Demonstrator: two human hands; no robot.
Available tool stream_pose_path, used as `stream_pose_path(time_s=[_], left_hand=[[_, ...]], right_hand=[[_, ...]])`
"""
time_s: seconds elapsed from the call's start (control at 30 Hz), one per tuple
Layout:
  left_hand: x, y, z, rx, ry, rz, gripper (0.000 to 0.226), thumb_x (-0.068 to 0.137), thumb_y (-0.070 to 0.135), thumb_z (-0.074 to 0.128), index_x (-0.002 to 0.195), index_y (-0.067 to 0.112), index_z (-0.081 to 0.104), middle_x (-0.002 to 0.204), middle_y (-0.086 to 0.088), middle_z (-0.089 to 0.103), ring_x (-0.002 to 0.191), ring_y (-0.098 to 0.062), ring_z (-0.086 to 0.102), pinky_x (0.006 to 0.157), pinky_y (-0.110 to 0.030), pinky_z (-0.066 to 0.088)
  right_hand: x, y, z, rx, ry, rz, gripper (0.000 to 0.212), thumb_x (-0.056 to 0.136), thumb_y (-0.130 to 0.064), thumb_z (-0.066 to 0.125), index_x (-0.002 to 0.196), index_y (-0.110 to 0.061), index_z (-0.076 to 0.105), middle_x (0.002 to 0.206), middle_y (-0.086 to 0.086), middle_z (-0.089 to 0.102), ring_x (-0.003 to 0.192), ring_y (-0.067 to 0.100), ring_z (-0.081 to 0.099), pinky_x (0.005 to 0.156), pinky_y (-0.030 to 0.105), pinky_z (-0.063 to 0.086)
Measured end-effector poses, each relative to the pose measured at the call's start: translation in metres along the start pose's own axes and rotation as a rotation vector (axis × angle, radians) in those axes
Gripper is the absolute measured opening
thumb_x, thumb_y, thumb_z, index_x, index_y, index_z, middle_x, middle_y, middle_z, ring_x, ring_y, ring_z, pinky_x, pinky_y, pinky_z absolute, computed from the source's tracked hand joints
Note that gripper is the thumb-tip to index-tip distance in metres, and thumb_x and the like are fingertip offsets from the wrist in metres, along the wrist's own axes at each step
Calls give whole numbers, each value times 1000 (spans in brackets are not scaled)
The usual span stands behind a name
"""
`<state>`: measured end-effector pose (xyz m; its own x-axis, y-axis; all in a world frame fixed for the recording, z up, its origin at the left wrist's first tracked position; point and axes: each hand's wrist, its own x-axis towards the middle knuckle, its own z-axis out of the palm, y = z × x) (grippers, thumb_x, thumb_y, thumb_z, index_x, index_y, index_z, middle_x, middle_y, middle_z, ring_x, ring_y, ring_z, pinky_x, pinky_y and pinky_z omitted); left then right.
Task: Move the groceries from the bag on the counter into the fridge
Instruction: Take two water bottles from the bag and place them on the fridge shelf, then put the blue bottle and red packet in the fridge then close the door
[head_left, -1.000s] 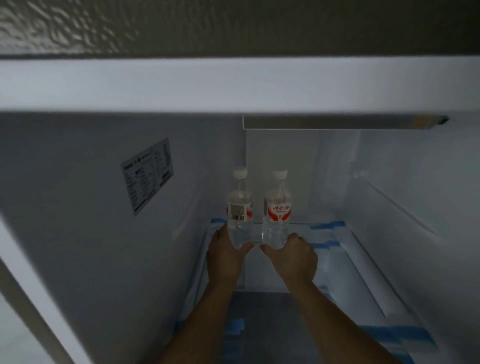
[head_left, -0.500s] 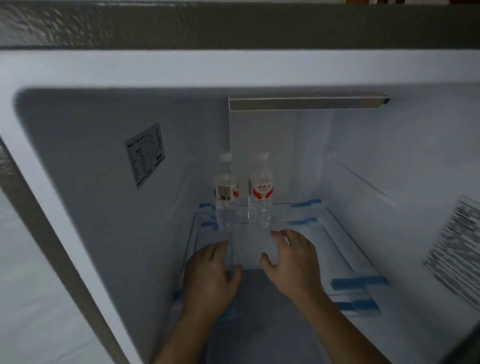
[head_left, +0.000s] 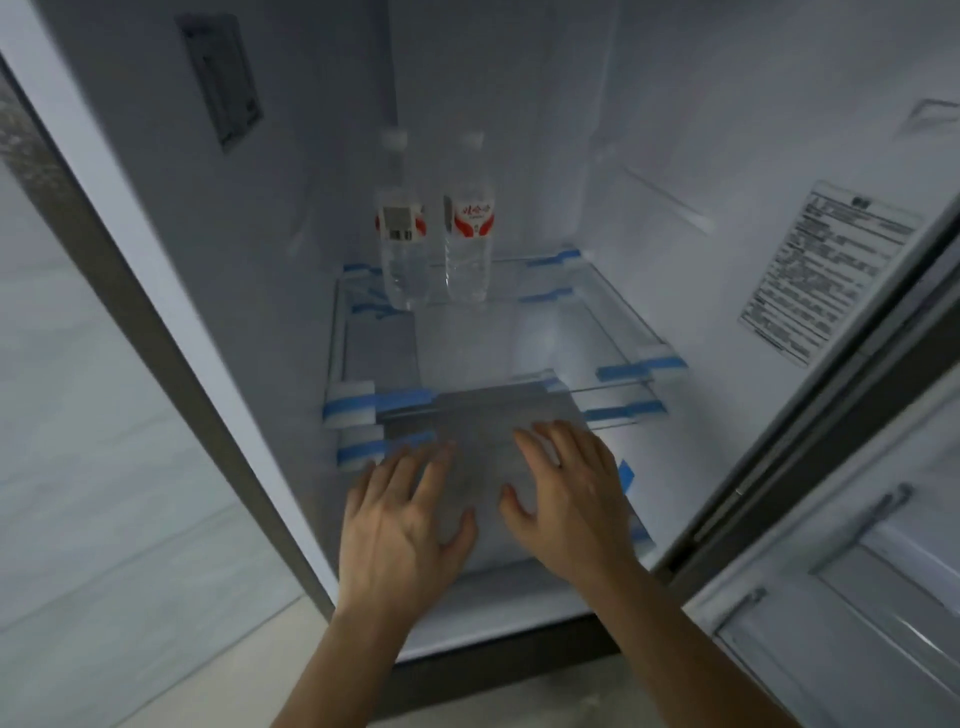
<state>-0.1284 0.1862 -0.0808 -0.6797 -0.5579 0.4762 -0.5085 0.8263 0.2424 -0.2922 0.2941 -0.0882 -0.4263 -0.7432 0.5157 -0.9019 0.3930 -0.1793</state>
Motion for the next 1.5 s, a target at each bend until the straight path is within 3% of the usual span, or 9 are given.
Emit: stream_pose_path(time_s=[0.23,0.53,0.63,0.8,0.9,1.07,1.2,1.4,1.5], left_hand=[[-31,33,11,-15,-109,57,58,84,53,55,130,17,58,129,-6,63,121,-27,58,105,-48,44],[-62,141,35,-115,-198,211,61,87,61,48,135,25,56,135,0,62,125,-24,57,106,-45,40],[-83,181,47,-167,-269,329,58,85,56,53,132,23,59,134,0,63,123,-25,58,107,-41,38],[-117,245,58,-227,-342,475,58,85,56,48,127,19,64,127,-5,68,116,-28,64,101,-48,45],[-136,273,69,-243,-390,567,61,81,54,61,131,19,60,132,-6,64,121,-27,61,106,-44,36],[-159,314,72,-283,-450,720,62,81,54,62,134,24,56,136,-1,61,126,-24,57,107,-42,28],[-168,334,78,-337,-509,907,63,85,57,48,139,24,51,142,-1,56,131,-23,52,111,-43,31],[-181,352,80,-522,-562,1151,61,86,55,49,137,22,57,140,-2,59,129,-24,55,108,-48,44],[-191,354,80,-610,-618,1286,59,84,54,55,136,25,57,139,1,59,129,-23,55,111,-46,40]], right_hand=[[-56,10,-21,12,-56,97,59,86,-51,56,132,-15,62,129,9,64,122,29,58,98,50,51],[-161,67,-77,-12,-20,296,63,85,-59,56,131,-16,65,129,7,67,121,28,62,99,48,53],[-215,90,-98,-52,5,407,58,84,-53,59,127,-16,67,125,8,69,118,28,64,97,51,54],[-291,113,-134,-161,-1,573,57,84,-51,52,126,-17,68,126,9,69,117,30,65,98,50,53],[-325,116,-151,-212,17,663,56,83,-48,59,128,-16,67,129,10,68,120,31,63,101,52,52],[-371,109,-171,-278,110,806,57,85,-49,56,129,-14,66,130,10,67,123,31,61,102,54,51],[-403,94,-182,-353,166,935,58,86,-49,55,131,-14,65,132,10,65,125,32,59,102,55,50],[-426,53,-193,-521,161,1188,58,83,-50,57,129,-16,65,129,9,65,122,31,59,105,52,46],[-430,19,-191,-611,175,1372,57,83,-50,57,130,-18,64,128,9,65,123,31,59,106,50,45]])
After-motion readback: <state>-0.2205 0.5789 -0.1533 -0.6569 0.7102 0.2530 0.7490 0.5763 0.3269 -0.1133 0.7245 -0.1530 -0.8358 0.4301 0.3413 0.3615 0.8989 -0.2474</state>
